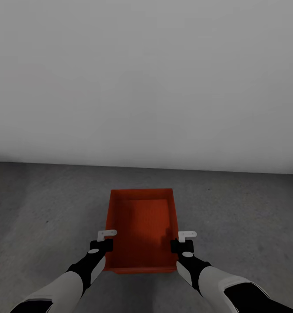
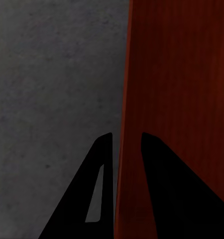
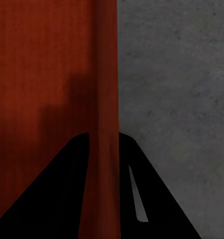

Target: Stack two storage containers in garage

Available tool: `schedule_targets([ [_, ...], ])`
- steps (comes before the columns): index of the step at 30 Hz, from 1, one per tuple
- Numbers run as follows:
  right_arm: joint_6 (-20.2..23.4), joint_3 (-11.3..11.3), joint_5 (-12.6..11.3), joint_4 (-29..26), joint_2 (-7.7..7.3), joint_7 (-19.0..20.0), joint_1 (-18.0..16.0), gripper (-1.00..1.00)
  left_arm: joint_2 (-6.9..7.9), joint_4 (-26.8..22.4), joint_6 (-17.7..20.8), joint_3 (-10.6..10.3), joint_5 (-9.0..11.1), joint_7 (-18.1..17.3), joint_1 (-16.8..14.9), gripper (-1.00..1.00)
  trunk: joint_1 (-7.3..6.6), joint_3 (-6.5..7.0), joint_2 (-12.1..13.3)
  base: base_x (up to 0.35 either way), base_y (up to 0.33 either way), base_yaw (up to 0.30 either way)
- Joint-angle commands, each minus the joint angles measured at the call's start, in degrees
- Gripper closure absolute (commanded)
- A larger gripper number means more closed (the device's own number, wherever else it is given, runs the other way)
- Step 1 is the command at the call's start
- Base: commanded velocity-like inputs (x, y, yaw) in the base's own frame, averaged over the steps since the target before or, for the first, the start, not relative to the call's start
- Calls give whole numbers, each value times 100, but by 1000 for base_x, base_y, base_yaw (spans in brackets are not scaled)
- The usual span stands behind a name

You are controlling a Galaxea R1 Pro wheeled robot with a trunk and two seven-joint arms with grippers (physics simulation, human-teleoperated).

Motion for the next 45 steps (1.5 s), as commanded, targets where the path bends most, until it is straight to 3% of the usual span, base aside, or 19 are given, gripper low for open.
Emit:
schedule_targets([
  [1,-29,-328,-84,7,-28,1,-4,100,159,-9,-18,149,-48,42,-4,100,-1,-3,-2,0,0,0],
  [36,-73,-328,-66,112,-71,73,-4,100,173,17,-15,141,-53,42,-4,100,-1,-3,-2,0,0,0],
  [37,-73,-328,-66,112,-71,73,-4,100,175,17,-2,141,-52,42,-4,-100,-1,-3,-2,0,0,0],
  [38,-73,-328,-69,112,-71,73,-4,-100,174,19,14,141,-49,42,-4,-100,-1,-3,-2,0,0,0],
  [45,-73,-328,-74,113,-71,73,-4,-100,169,53,14,141,-53,42,-3,-100,-1,-3,-2,0,0,0],
])
